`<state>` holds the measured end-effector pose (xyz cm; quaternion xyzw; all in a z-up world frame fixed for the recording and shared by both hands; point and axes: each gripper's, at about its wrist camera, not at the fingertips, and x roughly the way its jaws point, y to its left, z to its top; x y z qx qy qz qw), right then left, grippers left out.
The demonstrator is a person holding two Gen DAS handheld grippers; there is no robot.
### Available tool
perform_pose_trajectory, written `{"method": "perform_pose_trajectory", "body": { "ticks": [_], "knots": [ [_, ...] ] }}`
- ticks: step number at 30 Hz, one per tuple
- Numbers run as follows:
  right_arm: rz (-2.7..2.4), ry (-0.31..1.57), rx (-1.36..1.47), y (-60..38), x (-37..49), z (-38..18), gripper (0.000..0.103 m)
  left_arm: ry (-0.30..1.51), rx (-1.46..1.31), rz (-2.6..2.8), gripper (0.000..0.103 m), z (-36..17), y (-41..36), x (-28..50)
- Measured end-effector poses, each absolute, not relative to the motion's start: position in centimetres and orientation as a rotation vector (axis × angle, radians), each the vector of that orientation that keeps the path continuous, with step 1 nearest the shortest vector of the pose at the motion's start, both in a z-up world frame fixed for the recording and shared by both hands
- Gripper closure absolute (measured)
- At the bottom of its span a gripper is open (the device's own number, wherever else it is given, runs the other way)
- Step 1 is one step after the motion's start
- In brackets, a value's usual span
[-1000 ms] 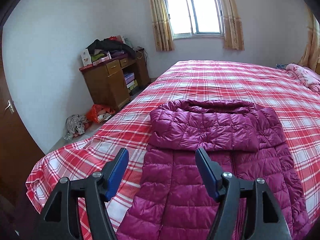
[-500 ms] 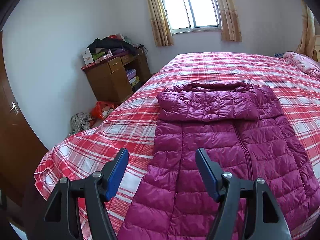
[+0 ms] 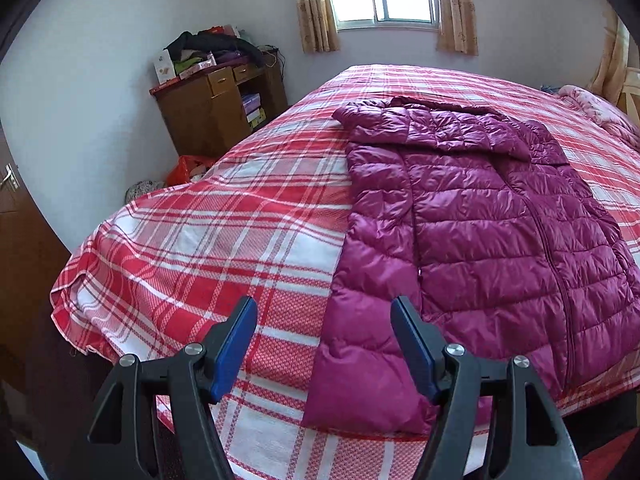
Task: Fold large clothes
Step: 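Open both tools and withdraw them from the folded jacket, then move both tools to the jacket hem and close them on it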
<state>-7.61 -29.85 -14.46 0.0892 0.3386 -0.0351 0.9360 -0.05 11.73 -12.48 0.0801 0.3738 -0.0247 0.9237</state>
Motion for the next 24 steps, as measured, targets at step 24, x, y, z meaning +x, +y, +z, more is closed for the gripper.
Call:
{"method": "perform_pose_trajectory", "body": {
  "ticks": [24],
  "knots": [
    [-0.107, 0.820, 0.122, -27.6, -6.5, -19.2, 0.025, 0.906, 0.249, -0.014, 0.033, -17.2, 9.7, 0.7]
  ]
}}
